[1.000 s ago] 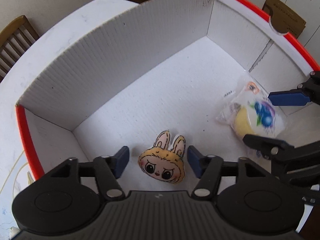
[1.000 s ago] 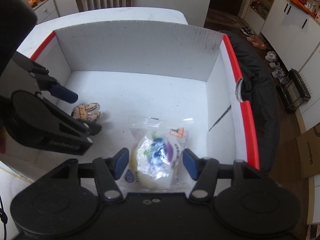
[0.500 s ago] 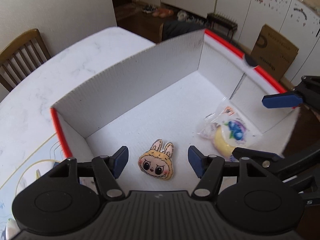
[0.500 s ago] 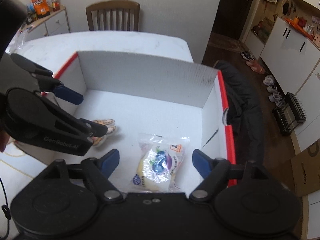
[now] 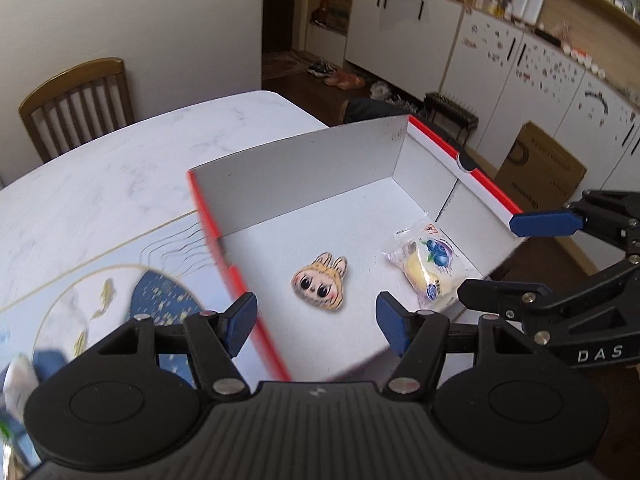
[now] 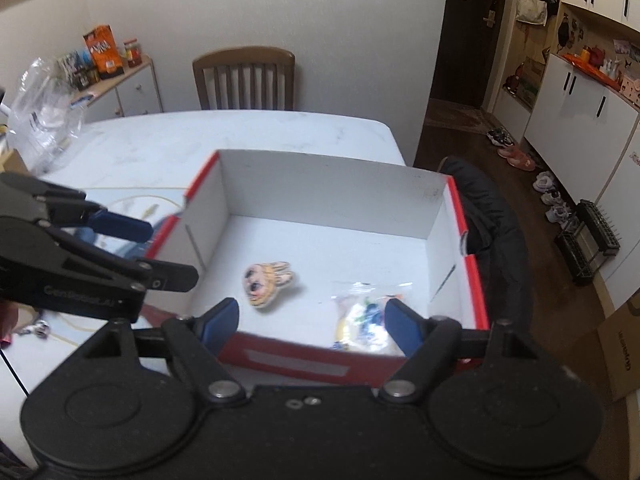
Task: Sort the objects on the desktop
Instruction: 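Open both tools to drop the keychain and bun into the box, then move both tools back over the pile of items on the table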
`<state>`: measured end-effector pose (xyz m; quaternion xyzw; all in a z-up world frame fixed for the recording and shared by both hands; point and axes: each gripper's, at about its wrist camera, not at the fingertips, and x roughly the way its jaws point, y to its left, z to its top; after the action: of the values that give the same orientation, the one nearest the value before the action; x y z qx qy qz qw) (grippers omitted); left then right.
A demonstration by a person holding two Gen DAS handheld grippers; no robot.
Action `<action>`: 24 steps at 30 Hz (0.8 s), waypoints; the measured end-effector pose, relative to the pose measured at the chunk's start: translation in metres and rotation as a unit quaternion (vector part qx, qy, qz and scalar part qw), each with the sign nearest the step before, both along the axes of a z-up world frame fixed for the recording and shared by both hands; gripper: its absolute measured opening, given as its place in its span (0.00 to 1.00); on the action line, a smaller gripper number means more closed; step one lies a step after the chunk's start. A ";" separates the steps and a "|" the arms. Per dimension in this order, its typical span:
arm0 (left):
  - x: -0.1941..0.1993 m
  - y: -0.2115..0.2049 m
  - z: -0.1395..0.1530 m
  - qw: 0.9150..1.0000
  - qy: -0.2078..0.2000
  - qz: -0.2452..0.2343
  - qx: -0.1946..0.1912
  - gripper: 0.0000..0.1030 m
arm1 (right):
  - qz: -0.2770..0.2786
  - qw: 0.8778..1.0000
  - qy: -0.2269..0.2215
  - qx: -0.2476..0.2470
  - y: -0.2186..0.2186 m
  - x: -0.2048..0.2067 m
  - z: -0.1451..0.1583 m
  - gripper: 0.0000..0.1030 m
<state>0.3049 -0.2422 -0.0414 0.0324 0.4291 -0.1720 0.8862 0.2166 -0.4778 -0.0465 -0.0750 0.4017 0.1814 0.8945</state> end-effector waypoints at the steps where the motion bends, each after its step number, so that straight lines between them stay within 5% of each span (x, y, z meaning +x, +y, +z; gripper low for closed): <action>1: -0.006 0.006 0.002 1.000 -0.003 0.002 -0.004 0.63 | 0.000 1.000 -0.002 0.002 0.003 -0.004 0.001 0.77; 24: -0.105 0.120 0.016 0.998 -0.057 0.023 -0.004 0.63 | 0.011 0.999 -0.024 0.037 0.098 -0.074 0.011 0.82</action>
<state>0.2004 -0.1218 -0.0250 0.0288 0.3777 -0.1513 0.9130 0.1423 -0.3801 -0.0358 -0.0507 0.3722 0.2038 0.9041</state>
